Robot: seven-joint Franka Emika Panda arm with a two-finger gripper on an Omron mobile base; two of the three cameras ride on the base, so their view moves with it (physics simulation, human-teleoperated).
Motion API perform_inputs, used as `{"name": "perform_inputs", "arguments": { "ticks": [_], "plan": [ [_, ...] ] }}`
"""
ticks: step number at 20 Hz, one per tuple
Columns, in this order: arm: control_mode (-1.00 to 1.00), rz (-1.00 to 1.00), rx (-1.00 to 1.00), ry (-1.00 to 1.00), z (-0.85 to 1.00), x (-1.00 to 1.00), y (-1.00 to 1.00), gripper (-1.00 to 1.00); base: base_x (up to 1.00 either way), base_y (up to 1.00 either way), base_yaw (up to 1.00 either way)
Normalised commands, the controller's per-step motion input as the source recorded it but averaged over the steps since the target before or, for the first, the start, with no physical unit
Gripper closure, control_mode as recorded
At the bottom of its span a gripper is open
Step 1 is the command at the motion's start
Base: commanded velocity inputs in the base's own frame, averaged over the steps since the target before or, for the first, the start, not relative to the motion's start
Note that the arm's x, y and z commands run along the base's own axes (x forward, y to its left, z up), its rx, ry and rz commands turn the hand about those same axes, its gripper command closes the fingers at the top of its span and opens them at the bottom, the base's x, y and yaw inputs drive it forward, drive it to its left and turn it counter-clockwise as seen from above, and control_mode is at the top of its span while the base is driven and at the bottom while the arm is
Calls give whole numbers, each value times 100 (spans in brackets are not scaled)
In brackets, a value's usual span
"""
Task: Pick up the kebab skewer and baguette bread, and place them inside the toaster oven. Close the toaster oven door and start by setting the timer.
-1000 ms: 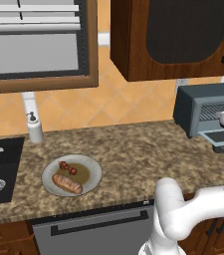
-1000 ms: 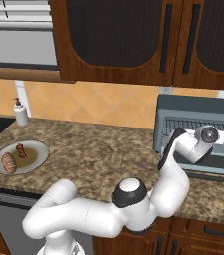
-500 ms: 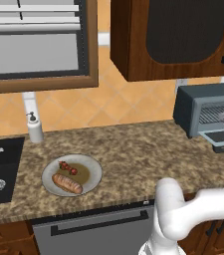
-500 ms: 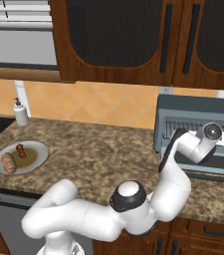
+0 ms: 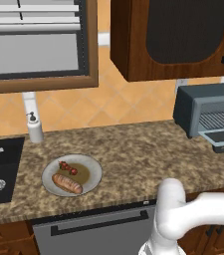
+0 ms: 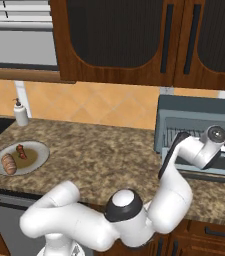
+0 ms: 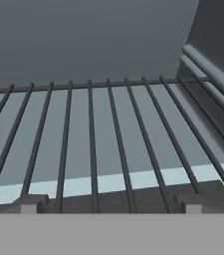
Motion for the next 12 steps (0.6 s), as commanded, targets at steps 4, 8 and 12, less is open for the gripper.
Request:
{"name": "perform_inputs", "arguments": {
  "ticks": [4,8,12],
  "plan": [
    [-100,0,-1,10,-49,-52,0,-100,0,0,0],
    [-100,0,0,9,-42,-53,0,-100,0,0,0],
    [-100,0,0,7,-36,-52,0,-100,0,0,0]
  ]
}}
